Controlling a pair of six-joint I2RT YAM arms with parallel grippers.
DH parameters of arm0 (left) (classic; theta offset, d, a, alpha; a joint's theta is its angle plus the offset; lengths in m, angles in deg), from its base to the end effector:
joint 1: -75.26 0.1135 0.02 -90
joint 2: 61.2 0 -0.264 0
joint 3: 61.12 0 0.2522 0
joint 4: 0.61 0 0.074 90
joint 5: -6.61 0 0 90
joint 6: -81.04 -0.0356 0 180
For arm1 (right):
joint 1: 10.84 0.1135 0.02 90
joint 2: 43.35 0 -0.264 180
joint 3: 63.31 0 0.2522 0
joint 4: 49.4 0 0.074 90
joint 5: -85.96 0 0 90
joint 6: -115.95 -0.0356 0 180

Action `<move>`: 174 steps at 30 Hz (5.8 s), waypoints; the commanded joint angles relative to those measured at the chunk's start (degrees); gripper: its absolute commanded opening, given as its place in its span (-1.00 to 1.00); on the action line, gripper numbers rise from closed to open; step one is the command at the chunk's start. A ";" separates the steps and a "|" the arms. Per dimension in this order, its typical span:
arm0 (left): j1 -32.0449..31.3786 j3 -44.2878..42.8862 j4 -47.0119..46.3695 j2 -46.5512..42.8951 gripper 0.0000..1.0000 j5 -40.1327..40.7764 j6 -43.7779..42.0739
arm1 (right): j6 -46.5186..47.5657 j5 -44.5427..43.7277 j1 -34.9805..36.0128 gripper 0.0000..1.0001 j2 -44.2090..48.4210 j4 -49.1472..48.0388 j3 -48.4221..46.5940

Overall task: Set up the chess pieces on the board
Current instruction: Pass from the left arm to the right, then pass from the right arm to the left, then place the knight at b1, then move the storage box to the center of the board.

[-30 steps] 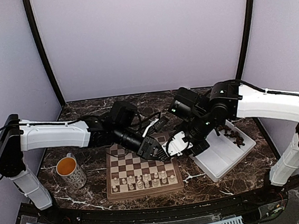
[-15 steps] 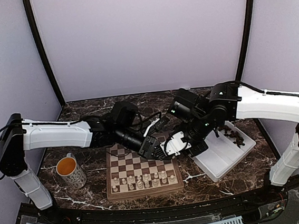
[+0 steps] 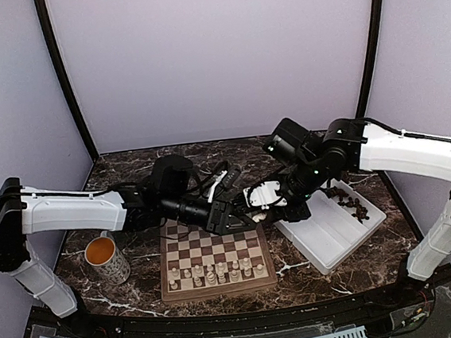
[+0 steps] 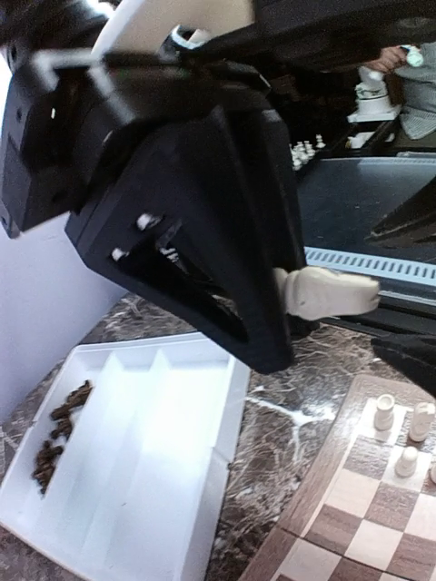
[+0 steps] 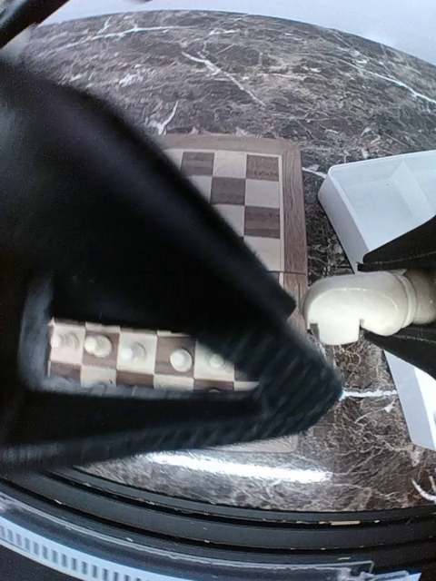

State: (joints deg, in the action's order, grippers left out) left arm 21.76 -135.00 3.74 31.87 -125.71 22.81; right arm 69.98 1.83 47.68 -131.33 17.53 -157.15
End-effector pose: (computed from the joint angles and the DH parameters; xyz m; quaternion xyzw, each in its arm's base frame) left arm 0.1974 -0.3071 0.2542 0.3413 0.7288 -0.5683 0.1715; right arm 0.1611 0.2701 0.3073 -0.7624 0.5950 0.0806 0.2412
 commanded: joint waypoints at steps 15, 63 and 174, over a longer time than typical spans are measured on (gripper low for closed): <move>0.38 4.19 -23.41 -2.97 -0.32 13.55 11.88 | -13.43 11.87 -8.07 -0.77 5.36 -10.71 3.08; -0.10 0.76 50.23 -24.12 -0.89 28.76 -17.36 | -14.00 21.16 -30.20 -0.01 12.75 -19.70 19.41; 4.05 -36.75 23.85 17.38 0.02 30.41 -9.44 | 21.18 5.85 -46.21 -0.07 -3.92 2.75 18.18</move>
State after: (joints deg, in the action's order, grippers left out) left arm 25.67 -169.49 30.45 49.69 -90.13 12.73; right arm 83.64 8.02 1.76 -134.48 16.35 -138.96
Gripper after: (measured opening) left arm 0.510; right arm 0.443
